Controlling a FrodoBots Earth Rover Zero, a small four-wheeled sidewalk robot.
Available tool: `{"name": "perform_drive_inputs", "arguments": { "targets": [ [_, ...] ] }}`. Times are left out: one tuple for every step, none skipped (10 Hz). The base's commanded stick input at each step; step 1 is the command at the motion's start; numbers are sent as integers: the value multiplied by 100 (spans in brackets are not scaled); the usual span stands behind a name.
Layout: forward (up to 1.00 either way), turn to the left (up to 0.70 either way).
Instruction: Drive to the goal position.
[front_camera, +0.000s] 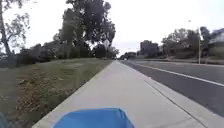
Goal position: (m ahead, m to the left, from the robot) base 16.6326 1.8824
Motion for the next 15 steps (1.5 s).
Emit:
{"name": "perform_drive_inputs", "arguments": {
  "targets": [
    [100, 0],
    [100, 0],
    [100, 0],
    [100, 0],
    [100, 0],
    [100, 1],
    [100, 19],
    [100, 27],
    [100, 27],
    [100, 21],
    [100, 0],
    [100, 0],
    [100, 0],
    [100, 0],
    [100, 0]
  ]
}}
